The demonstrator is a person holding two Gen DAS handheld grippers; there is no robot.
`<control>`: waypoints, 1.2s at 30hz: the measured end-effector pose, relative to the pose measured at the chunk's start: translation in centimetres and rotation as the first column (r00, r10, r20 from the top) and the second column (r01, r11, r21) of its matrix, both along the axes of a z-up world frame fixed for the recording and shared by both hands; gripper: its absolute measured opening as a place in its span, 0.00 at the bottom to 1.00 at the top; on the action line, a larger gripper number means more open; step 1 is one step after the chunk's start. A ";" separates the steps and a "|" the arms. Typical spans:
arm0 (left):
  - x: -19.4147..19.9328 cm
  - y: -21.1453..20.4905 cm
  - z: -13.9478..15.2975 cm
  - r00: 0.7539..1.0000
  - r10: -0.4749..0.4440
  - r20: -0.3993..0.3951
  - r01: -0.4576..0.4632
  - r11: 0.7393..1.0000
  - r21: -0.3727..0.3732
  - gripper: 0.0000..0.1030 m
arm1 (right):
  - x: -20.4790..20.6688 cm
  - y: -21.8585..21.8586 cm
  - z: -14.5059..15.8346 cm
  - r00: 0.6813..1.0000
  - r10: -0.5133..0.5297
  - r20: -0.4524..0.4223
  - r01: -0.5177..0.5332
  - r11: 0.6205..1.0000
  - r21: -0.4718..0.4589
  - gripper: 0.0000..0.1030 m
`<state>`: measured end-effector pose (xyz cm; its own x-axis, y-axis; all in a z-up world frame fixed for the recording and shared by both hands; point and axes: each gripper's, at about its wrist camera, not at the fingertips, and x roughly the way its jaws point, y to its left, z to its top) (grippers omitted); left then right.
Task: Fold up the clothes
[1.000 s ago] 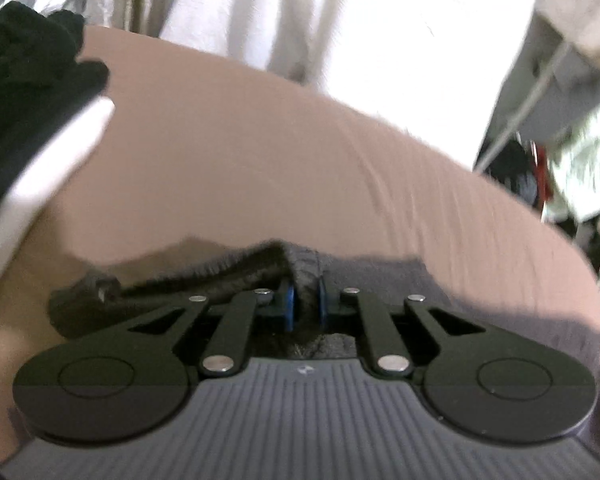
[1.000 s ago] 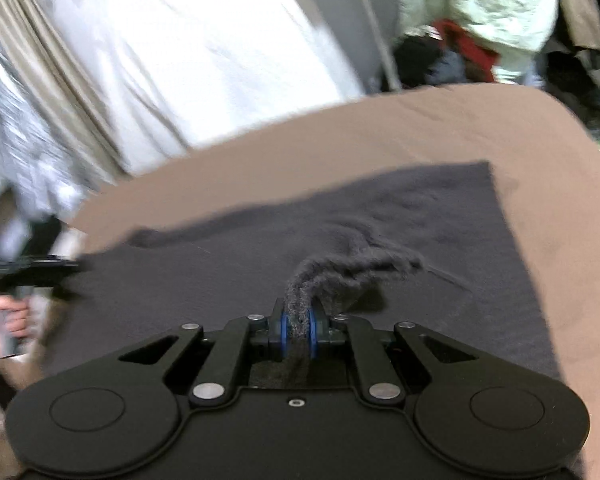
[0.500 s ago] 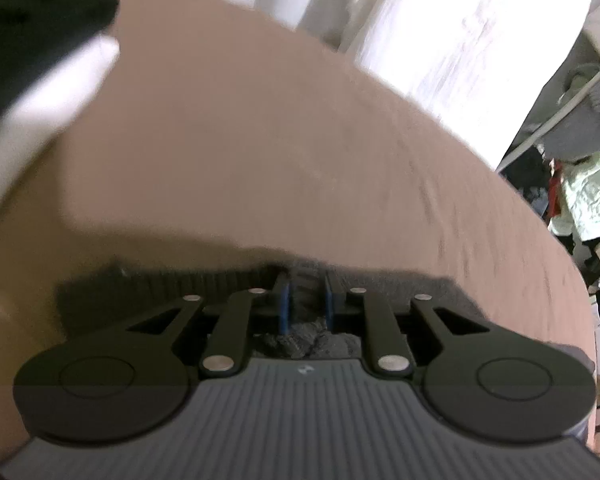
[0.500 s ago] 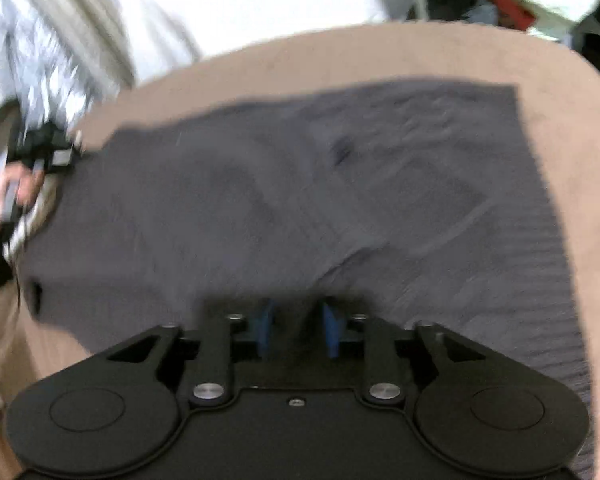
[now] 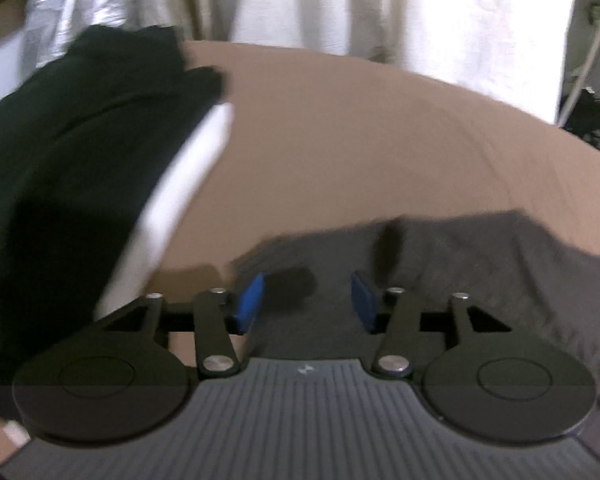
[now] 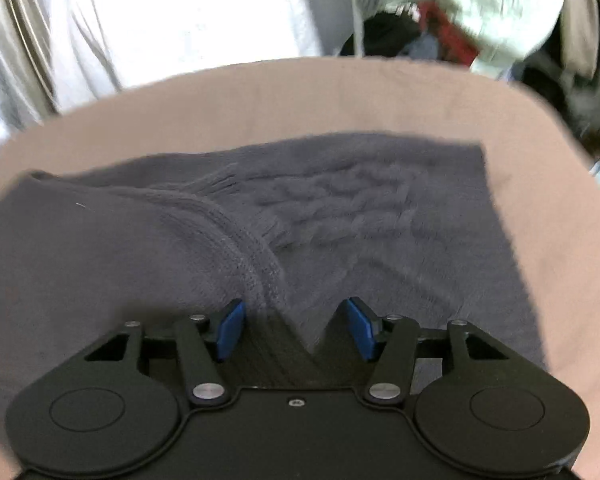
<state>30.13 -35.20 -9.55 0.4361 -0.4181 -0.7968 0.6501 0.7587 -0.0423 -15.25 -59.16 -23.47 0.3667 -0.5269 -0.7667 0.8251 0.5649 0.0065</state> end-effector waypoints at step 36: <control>-9.2 7.0 0.8 0.983 -0.157 -0.100 0.086 0.860 -0.503 0.08 | 13.1 17.9 3.8 0.774 0.511 0.373 -0.529 0.847 -0.063 0.61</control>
